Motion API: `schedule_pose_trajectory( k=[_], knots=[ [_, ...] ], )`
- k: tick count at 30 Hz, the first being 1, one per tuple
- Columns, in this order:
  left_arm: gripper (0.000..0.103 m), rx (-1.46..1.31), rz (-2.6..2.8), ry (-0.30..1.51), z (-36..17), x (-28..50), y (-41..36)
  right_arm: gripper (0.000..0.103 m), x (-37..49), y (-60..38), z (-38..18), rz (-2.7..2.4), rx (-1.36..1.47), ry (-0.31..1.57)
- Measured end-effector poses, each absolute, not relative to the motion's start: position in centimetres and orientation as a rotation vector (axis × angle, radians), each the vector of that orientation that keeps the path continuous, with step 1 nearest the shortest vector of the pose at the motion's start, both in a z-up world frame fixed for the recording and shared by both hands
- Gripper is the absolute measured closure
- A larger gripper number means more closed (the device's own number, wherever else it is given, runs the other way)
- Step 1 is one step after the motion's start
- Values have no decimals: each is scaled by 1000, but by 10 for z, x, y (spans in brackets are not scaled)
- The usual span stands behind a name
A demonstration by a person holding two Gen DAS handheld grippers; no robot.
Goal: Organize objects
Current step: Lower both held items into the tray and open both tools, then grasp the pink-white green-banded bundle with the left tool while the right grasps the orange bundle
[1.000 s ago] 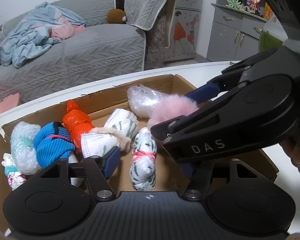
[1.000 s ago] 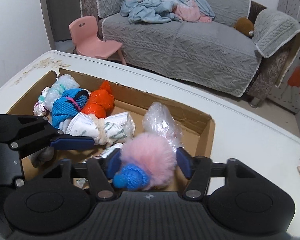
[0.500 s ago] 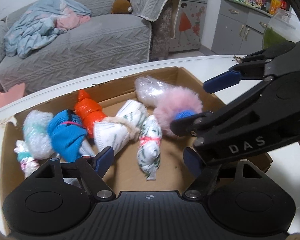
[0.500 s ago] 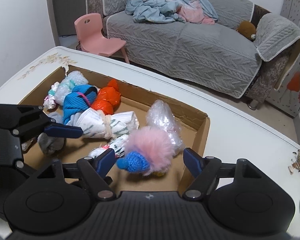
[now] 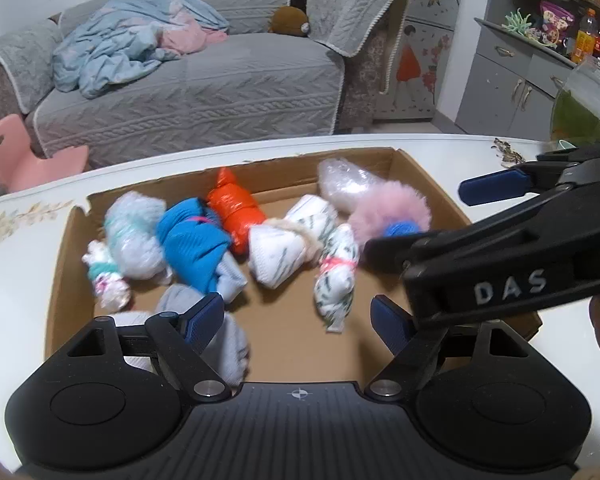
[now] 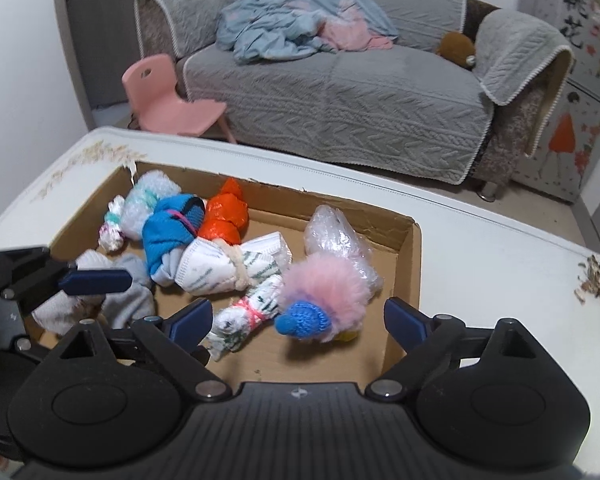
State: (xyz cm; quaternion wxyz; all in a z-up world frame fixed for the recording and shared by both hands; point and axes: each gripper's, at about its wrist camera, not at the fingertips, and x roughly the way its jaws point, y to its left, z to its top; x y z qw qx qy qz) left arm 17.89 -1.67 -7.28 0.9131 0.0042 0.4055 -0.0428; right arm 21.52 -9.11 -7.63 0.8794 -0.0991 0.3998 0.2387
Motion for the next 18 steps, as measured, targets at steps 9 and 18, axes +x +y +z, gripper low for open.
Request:
schedule_pose_trajectory(
  k=[9,18],
  knots=[
    [18,-28,-64,822,-70,152,-2,6,194,-94,-74,480,-158,823],
    [18,-36,-64,792,-62,118,4,5,163,-105,-74,464,-66,813]
  ],
)
